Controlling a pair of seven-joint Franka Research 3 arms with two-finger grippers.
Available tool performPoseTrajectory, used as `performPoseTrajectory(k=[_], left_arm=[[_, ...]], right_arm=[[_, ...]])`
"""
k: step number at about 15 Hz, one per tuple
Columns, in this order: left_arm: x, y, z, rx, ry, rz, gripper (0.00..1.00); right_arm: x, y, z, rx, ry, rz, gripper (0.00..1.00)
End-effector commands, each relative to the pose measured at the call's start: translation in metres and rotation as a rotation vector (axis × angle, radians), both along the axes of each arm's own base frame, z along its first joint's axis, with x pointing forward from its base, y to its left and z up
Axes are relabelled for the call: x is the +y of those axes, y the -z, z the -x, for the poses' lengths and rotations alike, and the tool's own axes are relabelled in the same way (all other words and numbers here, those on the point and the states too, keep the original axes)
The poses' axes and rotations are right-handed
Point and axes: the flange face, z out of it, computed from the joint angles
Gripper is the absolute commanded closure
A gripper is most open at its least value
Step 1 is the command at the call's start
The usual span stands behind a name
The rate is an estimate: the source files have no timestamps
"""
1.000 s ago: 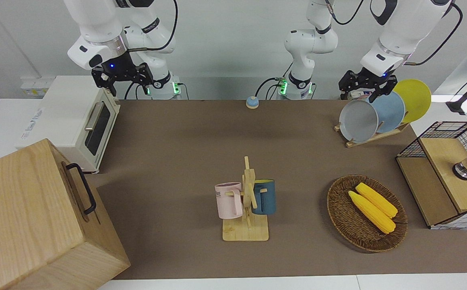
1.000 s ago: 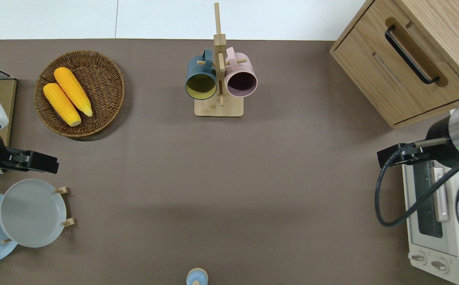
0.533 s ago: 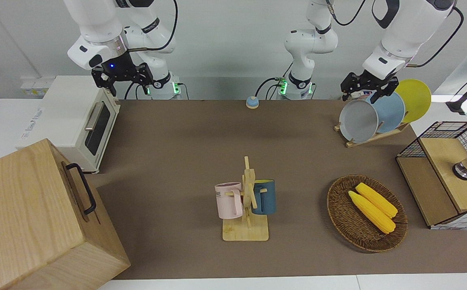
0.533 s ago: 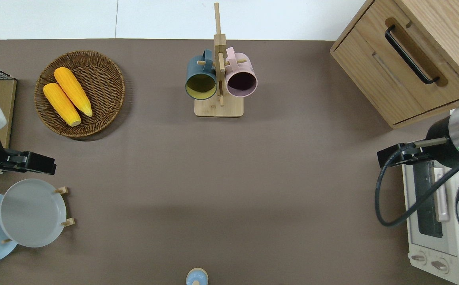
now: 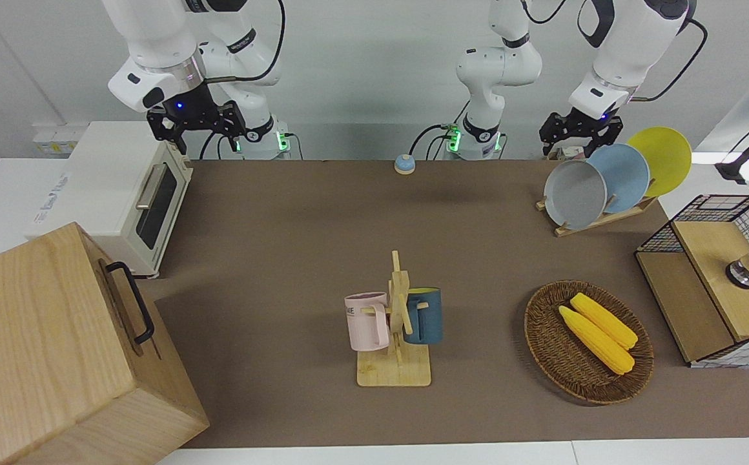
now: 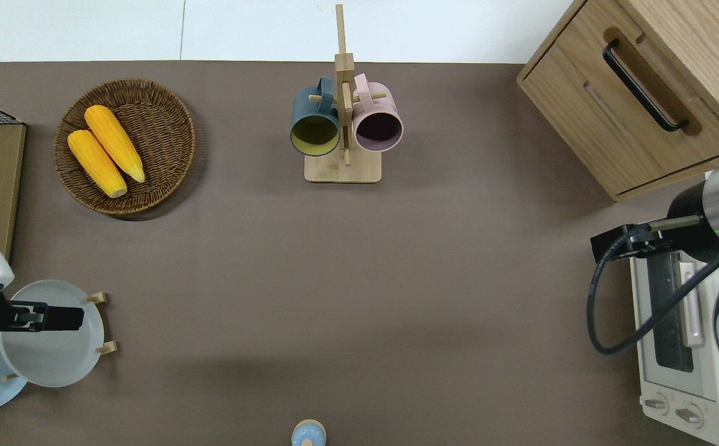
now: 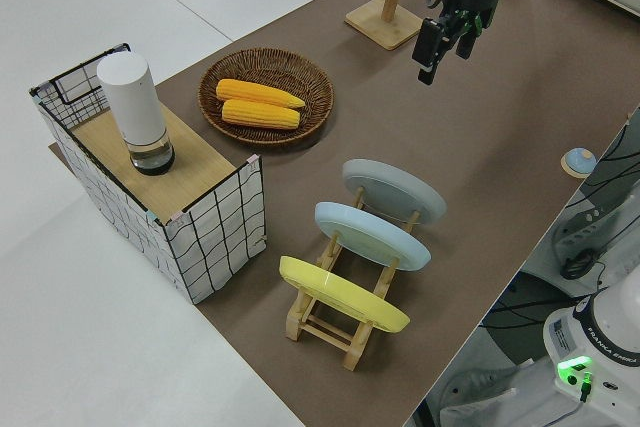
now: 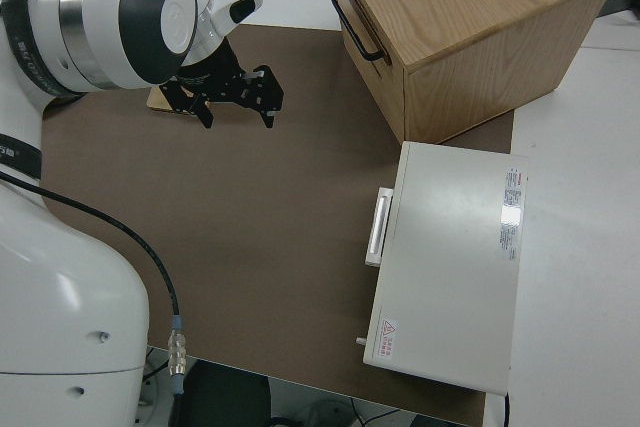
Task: Pick gray plate from low plate rack and place it on table with left arm
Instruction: 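Move the left gripper down to the gray plate in the low rack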
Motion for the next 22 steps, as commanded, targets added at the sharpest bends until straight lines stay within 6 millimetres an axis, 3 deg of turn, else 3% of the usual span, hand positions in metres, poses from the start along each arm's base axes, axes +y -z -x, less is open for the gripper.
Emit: performPoseTrajectory(k=[1, 6, 9, 17, 22], left_arm=[[0.019, 0.013, 0.006, -0.029, 0.003, -0.077, 0.01], [0.058, 0.023, 0.005, -0.059, -0.044, -0.151, 0.01], [0.074, 0.048, 0.009, -0.067, -0.078, -0.15, 0.01], [0.097, 0.093, 0.024, -0.057, -0.144, -0.15, 0.01], [0.095, 0.113, 0.03, -0.061, -0.178, -0.188, 0.02]], right_arm=[[-0.003, -0.005, 0.002, -0.001, 0.016, 0.009, 0.017], [-0.004, -0.004, 0.002, 0.001, 0.017, 0.008, 0.017], [-0.003, -0.004, 0.002, 0.001, 0.016, 0.008, 0.017], [-0.003, -0.004, 0.002, 0.001, 0.016, 0.008, 0.017], [-0.003, -0.004, 0.002, 0.001, 0.016, 0.008, 0.017]])
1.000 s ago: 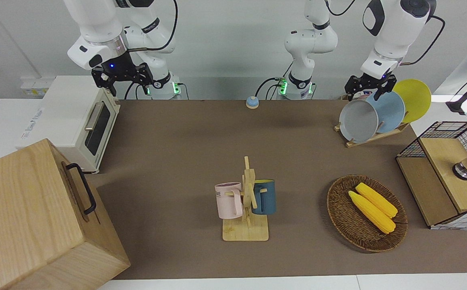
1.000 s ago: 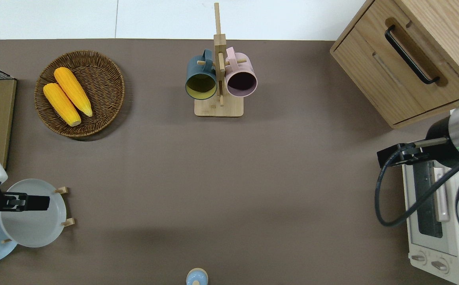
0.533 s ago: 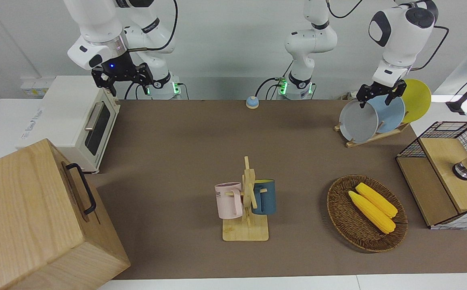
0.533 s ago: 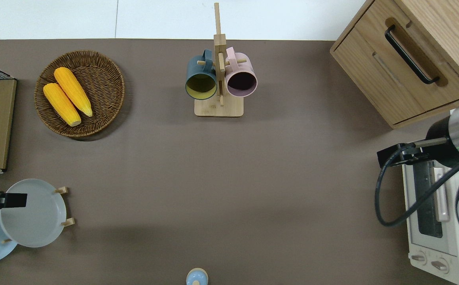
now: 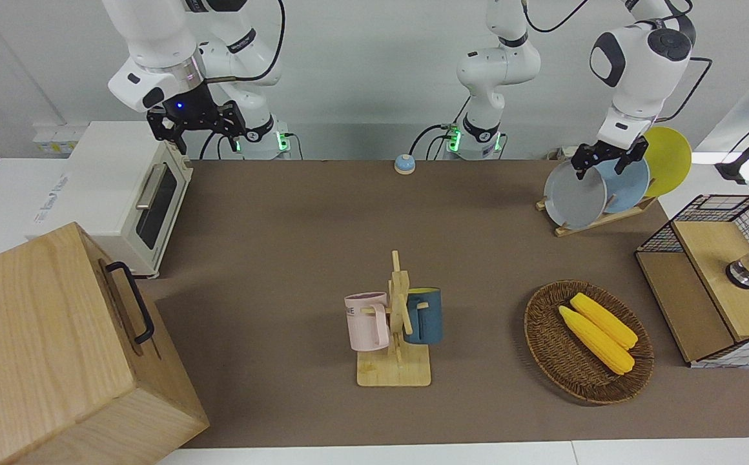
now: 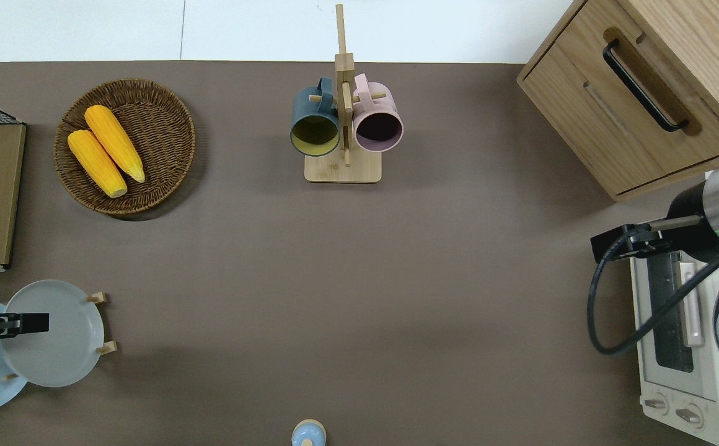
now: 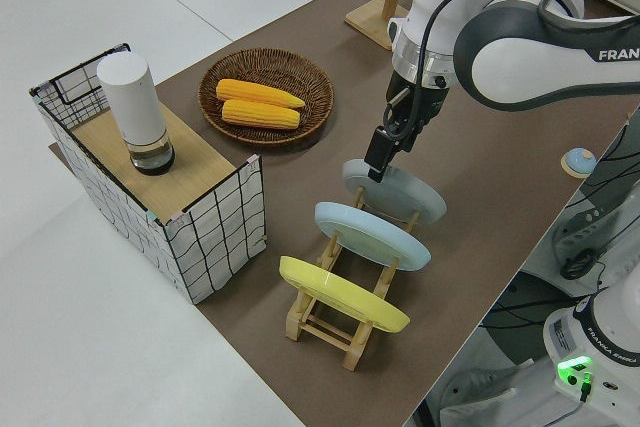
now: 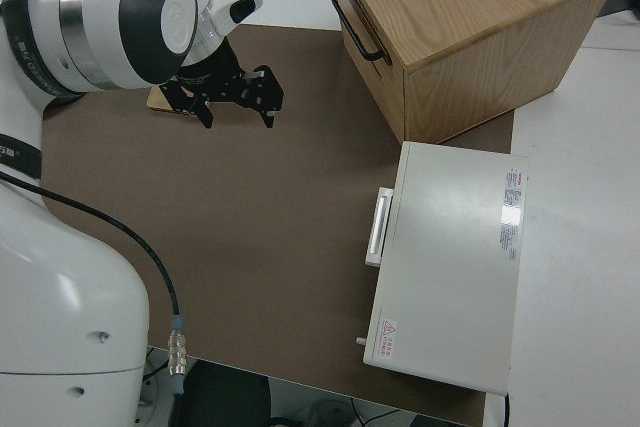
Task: Pick gray plate from low plate rack and place it on table with left arm
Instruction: 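Move the left gripper down to the gray plate in the low rack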
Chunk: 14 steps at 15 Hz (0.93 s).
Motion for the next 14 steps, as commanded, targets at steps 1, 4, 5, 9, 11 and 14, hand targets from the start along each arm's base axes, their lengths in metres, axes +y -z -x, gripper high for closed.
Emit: performPoseTrajectory(k=[1, 4, 5, 9, 11, 14], left_arm=[[-0.0029, 0.0127, 0.0121, -0.021, -0.034, -0.058, 0.02], [-0.0025, 0.015, 0.0123, -0.021, -0.036, -0.057, 0.1], [-0.0027, 0.0161, 0.0126, -0.021, -0.037, -0.057, 0.18], [-0.002, 0.0189, 0.0121, -0.015, -0.038, -0.056, 0.62], [-0.0019, 0.0202, 0.0118, -0.012, -0.038, -0.056, 0.73], [-0.0018, 0.0183, 0.0115, -0.015, -0.04, -0.056, 0.84]], right_arm=[[-0.0034, -0.0045, 0.002, -0.001, 0.017, 0.009, 0.017], [-0.0027, -0.0038, 0.0017, 0.001, 0.016, 0.008, 0.017], [-0.0035, -0.0031, 0.0016, 0.002, 0.017, 0.008, 0.017], [-0.0026, -0.0045, 0.0021, -0.001, 0.016, 0.009, 0.017], [-0.0028, -0.0036, 0.0018, 0.002, 0.016, 0.008, 0.017], [-0.0027, -0.0038, 0.0017, 0.001, 0.016, 0.008, 0.017]])
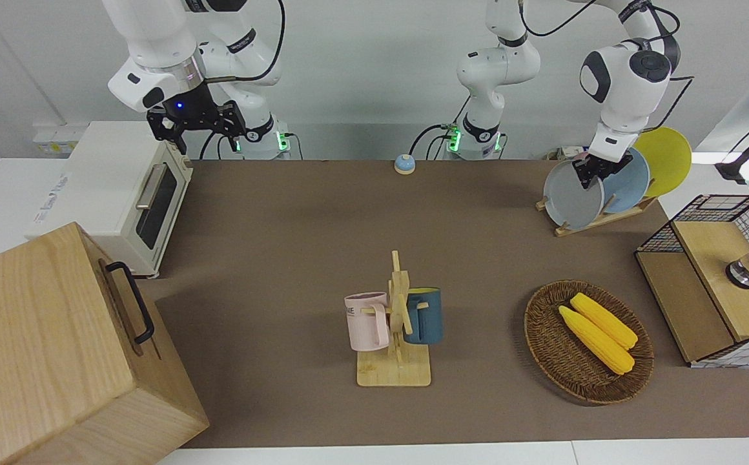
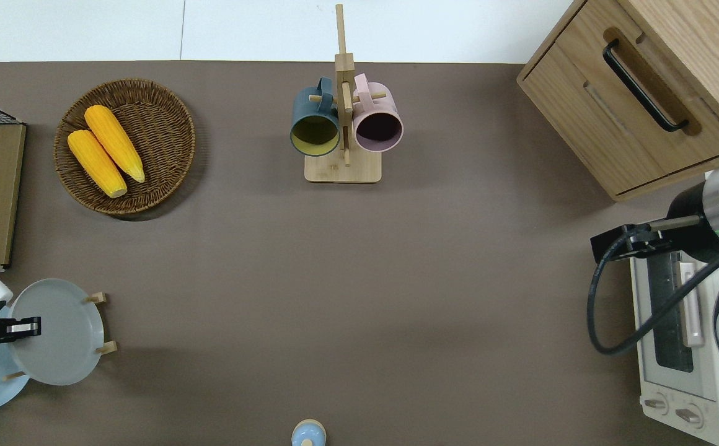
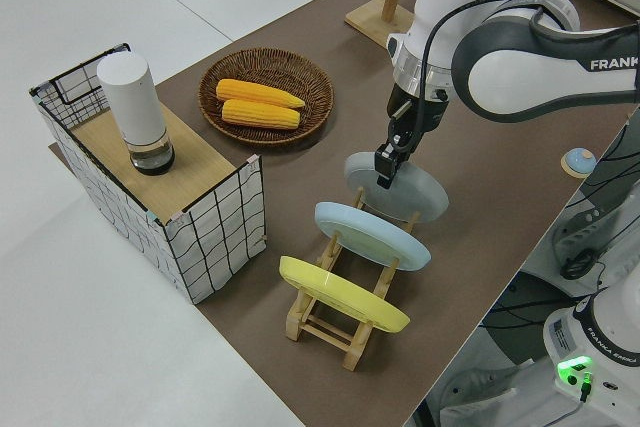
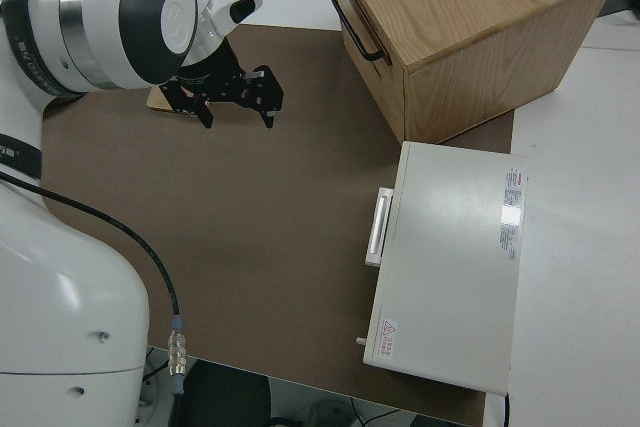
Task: Pick gray plate from low plate rack and place it on table with left arm
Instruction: 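Grasp the gray plate's rim with the left gripper and lift it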
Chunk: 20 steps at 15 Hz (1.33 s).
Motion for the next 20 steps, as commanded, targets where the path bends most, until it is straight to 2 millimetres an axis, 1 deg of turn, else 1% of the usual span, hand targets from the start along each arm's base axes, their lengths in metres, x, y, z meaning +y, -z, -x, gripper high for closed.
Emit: performPoseTrajectory(k=[1, 6, 8, 15, 16, 17, 18, 19, 20], left_arm=[[0.0, 0.0, 0.006, -0.019, -0.008, -0.019, 0.85], [-0.001, -0.007, 0.005, -0.021, -0.004, -0.022, 0.89], [-0.001, -0.017, 0.002, -0.019, -0.006, -0.025, 0.89], [-0.004, -0.074, -0.007, -0.001, -0.008, -0.039, 0.89], [-0.005, -0.083, -0.008, 0.001, -0.008, -0.041, 0.89], [-0.005, -0.099, -0.008, 0.008, -0.013, -0.044, 0.89], [-0.008, -0.108, -0.008, 0.013, -0.009, -0.047, 0.89], [-0.011, -0.115, -0.009, 0.013, 0.0, -0.045, 0.89], [-0.012, -0.118, -0.009, 0.013, 0.001, -0.041, 0.89]], right_arm=[[-0.004, -0.004, 0.002, 0.001, 0.017, 0.008, 0.017], [-0.004, -0.004, 0.002, 0.001, 0.017, 0.008, 0.017], [-0.004, -0.004, 0.002, 0.001, 0.017, 0.008, 0.017], [-0.003, -0.004, 0.002, 0.001, 0.016, 0.008, 0.017], [-0.003, -0.003, 0.002, 0.002, 0.016, 0.008, 0.017], [-0.003, -0.004, 0.002, 0.002, 0.016, 0.008, 0.017], [-0.003, -0.004, 0.002, 0.001, 0.016, 0.008, 0.017], [-0.004, -0.004, 0.002, 0.002, 0.017, 0.008, 0.017], [-0.003, -0.004, 0.002, 0.001, 0.016, 0.008, 0.017]])
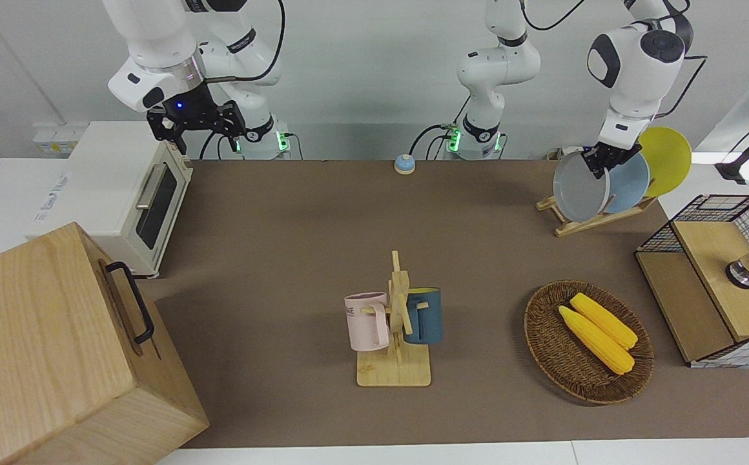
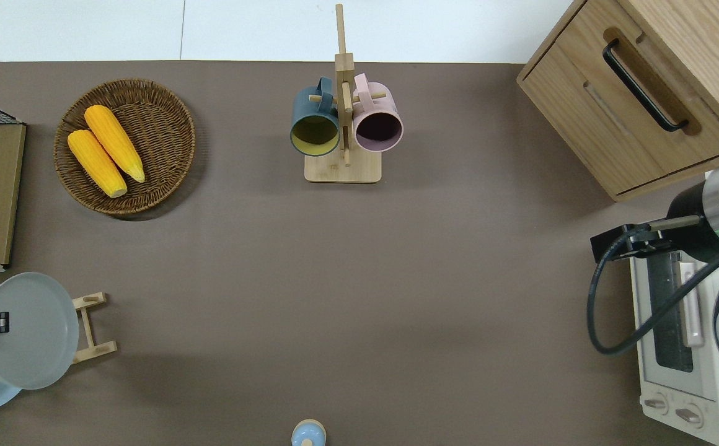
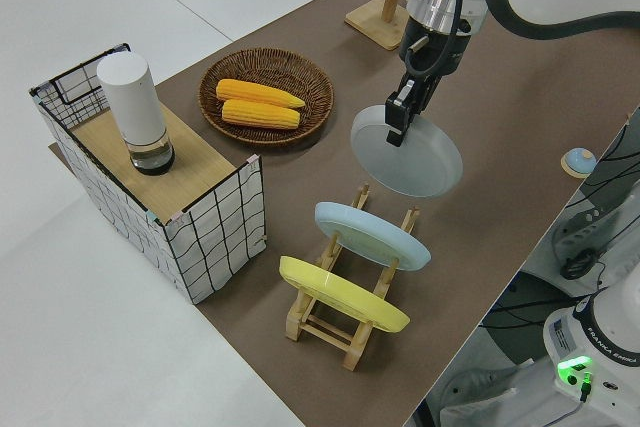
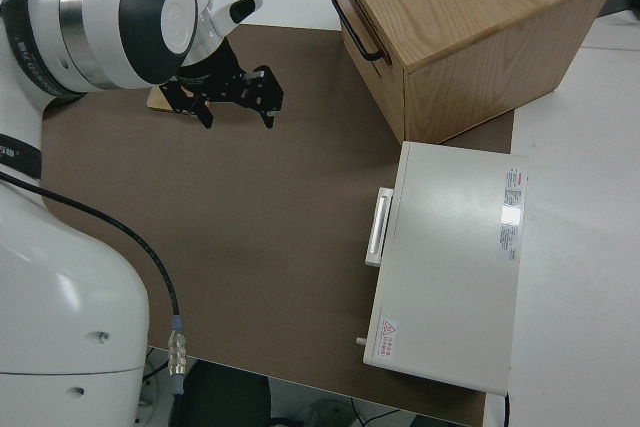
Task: Pick gray plate from low plate rack and place it on table with left arm
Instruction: 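Grasp the gray plate's rim with the left gripper and lift it, then carry the plate out of the rack and lower it flat onto the table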
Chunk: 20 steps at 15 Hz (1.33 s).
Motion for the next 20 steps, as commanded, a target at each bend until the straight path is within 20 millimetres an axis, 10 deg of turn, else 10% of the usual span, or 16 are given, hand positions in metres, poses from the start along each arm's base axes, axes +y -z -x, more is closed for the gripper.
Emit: performPoseTrajectory(k=[1, 20], left_arm=[[-0.008, -0.022, -0.001, 0.009, 0.022, -0.002, 0.89], [-0.087, 0.077, -0.019, 0.086, 0.267, 0.609, 0.89]], right_arm=[[-0.004, -0.004, 0.002, 0.002, 0.017, 0.008, 0.017], [-0.003, -0.004, 0.002, 0.001, 0.016, 0.008, 0.017]])
